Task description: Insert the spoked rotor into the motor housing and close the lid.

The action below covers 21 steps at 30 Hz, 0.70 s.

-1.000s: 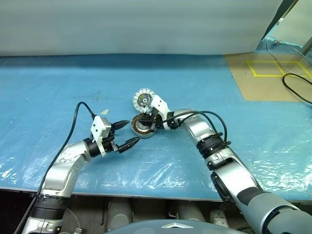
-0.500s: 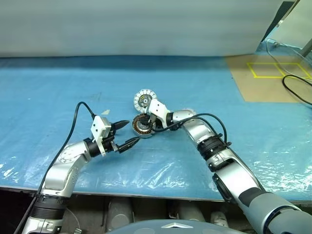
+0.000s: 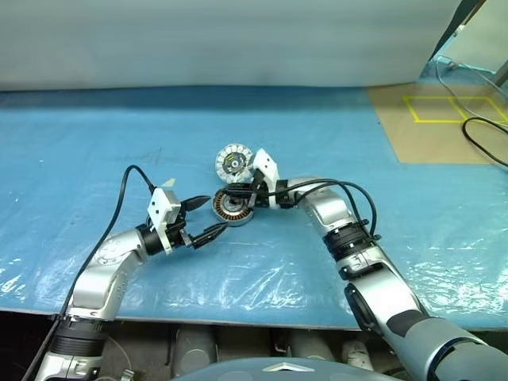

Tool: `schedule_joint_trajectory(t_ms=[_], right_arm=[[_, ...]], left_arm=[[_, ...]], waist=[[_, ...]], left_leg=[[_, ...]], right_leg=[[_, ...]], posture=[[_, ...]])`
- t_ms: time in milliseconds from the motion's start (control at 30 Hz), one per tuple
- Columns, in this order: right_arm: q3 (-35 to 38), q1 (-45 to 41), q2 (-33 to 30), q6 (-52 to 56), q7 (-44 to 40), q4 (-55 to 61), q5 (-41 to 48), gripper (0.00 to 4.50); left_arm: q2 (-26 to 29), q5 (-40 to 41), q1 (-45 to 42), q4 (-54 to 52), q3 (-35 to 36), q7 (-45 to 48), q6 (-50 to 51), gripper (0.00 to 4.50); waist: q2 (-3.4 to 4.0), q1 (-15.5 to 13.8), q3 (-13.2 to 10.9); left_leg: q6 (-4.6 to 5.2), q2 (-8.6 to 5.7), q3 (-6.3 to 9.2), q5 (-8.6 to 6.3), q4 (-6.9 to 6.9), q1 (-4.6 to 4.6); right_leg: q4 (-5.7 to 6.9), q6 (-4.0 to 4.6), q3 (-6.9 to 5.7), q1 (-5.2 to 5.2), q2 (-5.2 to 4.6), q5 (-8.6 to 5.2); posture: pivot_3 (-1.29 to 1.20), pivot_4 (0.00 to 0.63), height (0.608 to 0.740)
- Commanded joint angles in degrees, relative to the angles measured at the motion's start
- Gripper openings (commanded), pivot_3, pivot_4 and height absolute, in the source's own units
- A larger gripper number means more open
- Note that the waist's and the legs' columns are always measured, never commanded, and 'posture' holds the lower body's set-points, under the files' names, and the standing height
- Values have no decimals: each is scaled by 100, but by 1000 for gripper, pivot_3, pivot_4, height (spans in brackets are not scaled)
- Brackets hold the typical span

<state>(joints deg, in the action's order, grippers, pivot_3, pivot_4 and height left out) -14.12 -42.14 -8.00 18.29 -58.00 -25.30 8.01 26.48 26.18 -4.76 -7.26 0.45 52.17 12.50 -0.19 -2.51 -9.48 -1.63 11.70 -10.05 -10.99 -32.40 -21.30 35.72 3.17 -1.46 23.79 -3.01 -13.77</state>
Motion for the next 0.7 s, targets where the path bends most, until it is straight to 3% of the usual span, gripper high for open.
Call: schedule_joint_trajectory(t_ms=[33,300,467,700], right_arm=[[-219,166,-39,-103,-76,278,-85,29],[-430,214,-111,-273,196,-412,-455,29],[-494,308,-232,619,-491,-170,-48,29],[303,-208,31,1433,284,-736,305,29]], left_arm=[[15,-2,-78,-55,23,28,-63,4500],[33,-20,-40,-79,24,31,-58,4500],[34,-20,-16,-99,25,31,-53,4500],[26,-45,-62,-54,10,44,-70,4500]], waist=[[0,-2,0],[-2,6,-2],[-1,-20,-2],[0,-2,-2]], left_leg=[[-1,0,0,-1,2,0],[-22,-3,1,-13,-4,19],[-21,-4,1,-15,-9,76],[-22,-2,1,-13,-1,75]], right_leg=[[0,2,-1,0,0,-1],[-3,23,3,-15,-4,-14],[-12,23,6,-76,-9,-16],[-14,24,7,-68,-7,-17]], posture=[[0,150,740],[0,150,740],[0,150,740],[0,150,740]])
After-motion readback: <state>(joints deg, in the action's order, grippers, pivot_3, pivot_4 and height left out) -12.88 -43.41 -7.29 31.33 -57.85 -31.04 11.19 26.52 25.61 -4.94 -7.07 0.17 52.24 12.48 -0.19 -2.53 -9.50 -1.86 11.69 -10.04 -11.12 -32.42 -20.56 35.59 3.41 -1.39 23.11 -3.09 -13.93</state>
